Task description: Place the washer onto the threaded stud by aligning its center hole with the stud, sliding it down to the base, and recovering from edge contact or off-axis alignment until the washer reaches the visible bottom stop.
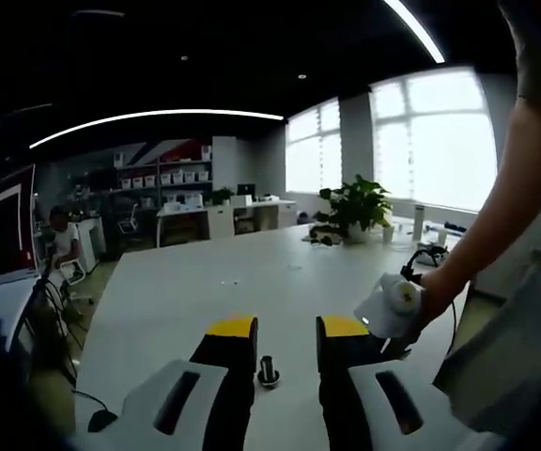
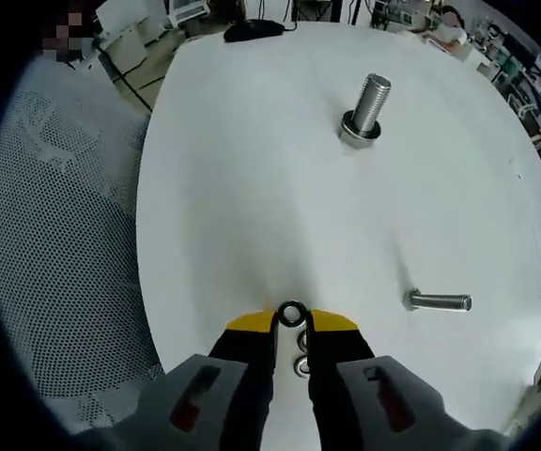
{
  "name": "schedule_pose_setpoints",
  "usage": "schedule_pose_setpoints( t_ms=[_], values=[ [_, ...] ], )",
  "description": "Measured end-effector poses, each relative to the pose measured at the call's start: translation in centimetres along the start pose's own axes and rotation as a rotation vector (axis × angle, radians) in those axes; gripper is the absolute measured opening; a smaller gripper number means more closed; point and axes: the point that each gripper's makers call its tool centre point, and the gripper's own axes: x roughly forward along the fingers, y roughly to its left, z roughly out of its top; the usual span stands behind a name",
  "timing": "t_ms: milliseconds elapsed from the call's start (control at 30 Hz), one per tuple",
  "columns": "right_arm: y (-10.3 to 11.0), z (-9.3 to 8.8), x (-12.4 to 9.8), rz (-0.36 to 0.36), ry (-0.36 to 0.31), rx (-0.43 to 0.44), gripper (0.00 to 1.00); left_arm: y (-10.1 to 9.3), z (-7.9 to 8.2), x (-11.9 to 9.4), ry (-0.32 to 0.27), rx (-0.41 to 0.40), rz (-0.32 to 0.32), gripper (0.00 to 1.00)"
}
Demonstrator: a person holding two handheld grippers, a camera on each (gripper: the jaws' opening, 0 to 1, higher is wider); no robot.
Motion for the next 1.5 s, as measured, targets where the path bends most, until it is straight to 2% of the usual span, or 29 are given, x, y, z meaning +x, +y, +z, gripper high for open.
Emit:
schedule_pose_setpoints(
  t_ms=[400, 700, 967, 1500],
  values=[
    [-0.8, 0.1, -1.0, -0.020, -0.014, 0.009, 0.13, 0.1, 0.0, 0.1, 0.002, -0.001, 0.002, 0.23],
    [-3.1, -0.8, -3.0, -0.061, -0.029, 0.085, 0.13, 0.2, 0.0, 0.1, 0.001, -0.004, 0.004, 0.23],
    [-4.5, -1.6, -4.3, -0.099, -0.029, 0.111, 0.13, 0.3, 0.0, 0.0, 0.001, -0.004, 0.007, 0.23],
    [-8.2, 1.0, -7.2, -0.179, -0.074, 0.106, 0.14, 0.1, -0.2, 0.1, 0.008, -0.004, -0.003, 0.23]
  ],
)
